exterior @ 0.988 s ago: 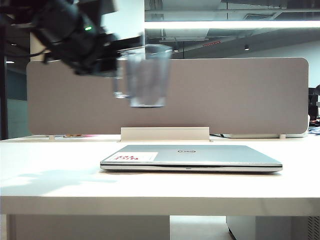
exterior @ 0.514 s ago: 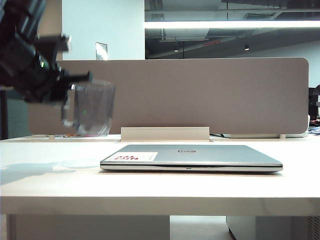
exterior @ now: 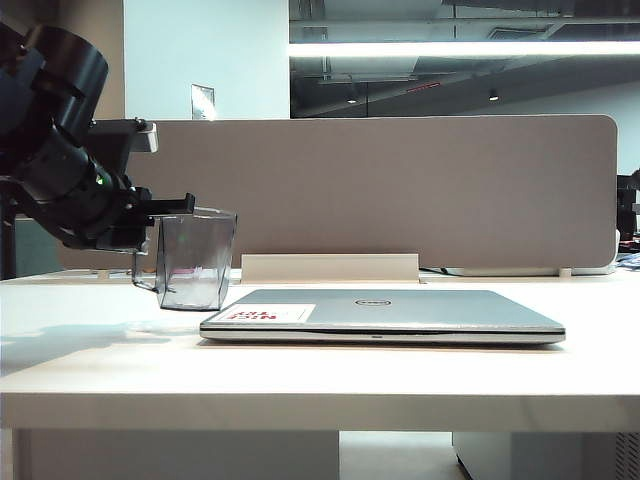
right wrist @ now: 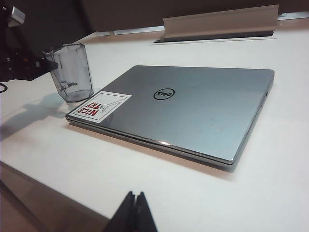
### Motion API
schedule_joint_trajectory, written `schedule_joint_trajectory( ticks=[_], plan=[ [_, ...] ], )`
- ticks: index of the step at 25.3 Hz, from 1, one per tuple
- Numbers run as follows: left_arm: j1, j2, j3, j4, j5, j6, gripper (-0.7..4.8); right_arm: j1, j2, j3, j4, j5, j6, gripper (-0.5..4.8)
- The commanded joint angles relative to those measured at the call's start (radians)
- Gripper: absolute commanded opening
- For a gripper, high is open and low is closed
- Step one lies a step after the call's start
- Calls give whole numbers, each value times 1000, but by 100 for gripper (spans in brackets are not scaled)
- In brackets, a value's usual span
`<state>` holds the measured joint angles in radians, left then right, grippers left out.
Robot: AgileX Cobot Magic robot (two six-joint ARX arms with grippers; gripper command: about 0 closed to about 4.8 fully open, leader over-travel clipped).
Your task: Pick up the water cup and place it on the left side of the laptop.
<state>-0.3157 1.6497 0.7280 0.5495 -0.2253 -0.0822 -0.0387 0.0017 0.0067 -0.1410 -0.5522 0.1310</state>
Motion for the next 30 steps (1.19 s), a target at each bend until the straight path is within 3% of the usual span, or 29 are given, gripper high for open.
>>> schedule_joint_trajectory(
  ticks=[1, 13, 30],
  plan=[
    [0, 8, 6, 26, -7, 4, -6, 0, -2, -4, 10, 0, 0, -1],
    [80, 31, 6, 8, 38, -4, -6, 0, -2, -4, 10, 0, 0, -1],
    [82, 79, 6, -56, 46, 0, 10, 0, -2, -4, 10, 0, 0, -1]
  ],
)
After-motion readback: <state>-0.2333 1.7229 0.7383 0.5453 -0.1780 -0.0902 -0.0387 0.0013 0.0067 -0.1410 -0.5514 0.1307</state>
